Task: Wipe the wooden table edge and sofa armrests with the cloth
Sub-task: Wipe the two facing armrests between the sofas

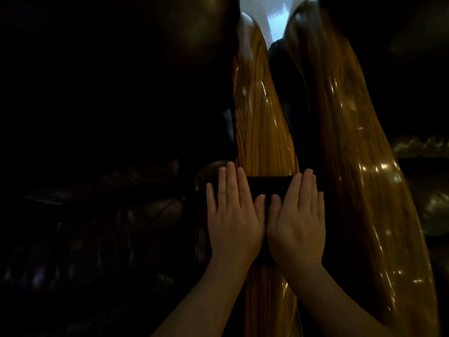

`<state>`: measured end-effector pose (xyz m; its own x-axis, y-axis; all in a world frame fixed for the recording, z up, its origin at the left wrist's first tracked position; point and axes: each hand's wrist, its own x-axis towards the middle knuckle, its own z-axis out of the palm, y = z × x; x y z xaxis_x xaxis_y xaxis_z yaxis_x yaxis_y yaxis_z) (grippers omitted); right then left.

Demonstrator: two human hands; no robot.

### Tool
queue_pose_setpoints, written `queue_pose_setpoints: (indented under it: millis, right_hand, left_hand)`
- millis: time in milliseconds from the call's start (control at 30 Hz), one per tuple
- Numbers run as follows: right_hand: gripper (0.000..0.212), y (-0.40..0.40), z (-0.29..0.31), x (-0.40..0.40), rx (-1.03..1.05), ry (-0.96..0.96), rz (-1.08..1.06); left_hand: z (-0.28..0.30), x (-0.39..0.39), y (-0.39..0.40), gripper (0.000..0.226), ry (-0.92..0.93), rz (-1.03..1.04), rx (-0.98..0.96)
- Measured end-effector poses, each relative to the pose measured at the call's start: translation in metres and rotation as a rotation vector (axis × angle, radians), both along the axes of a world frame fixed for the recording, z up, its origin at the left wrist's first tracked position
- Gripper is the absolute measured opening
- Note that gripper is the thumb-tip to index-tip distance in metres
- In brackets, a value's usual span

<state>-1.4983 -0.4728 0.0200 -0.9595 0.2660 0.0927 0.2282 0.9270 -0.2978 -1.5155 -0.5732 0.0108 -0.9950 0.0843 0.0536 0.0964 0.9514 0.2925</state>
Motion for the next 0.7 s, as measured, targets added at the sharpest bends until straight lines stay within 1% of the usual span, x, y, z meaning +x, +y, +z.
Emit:
queue_pose_setpoints:
  millis: [267,433,600,700]
  right_hand:
    - [0.068,0.002,0.004,-0.027,-0.004,-0.013,0.003]
    - [0.067,0.001,0.011,-0.058,-0.005,-0.028,0.024]
    - [0.069,0.002,0.018,-0.090,-0.054,-0.067,0.036]
    - [0.070,0.003,0.020,-0.109,-0.081,-0.092,0.045]
  left_hand:
    - [0.002,-0.024,0.001,0.062,-0.024,0.013,-0.004]
    - [0.008,-0.053,0.001,0.063,-0.032,0.026,-0.017]
    - [0.014,-0.086,0.003,0.064,-0.066,0.031,-0.046]
    - [0.016,-0.102,0.003,0.065,-0.057,0.046,-0.048]
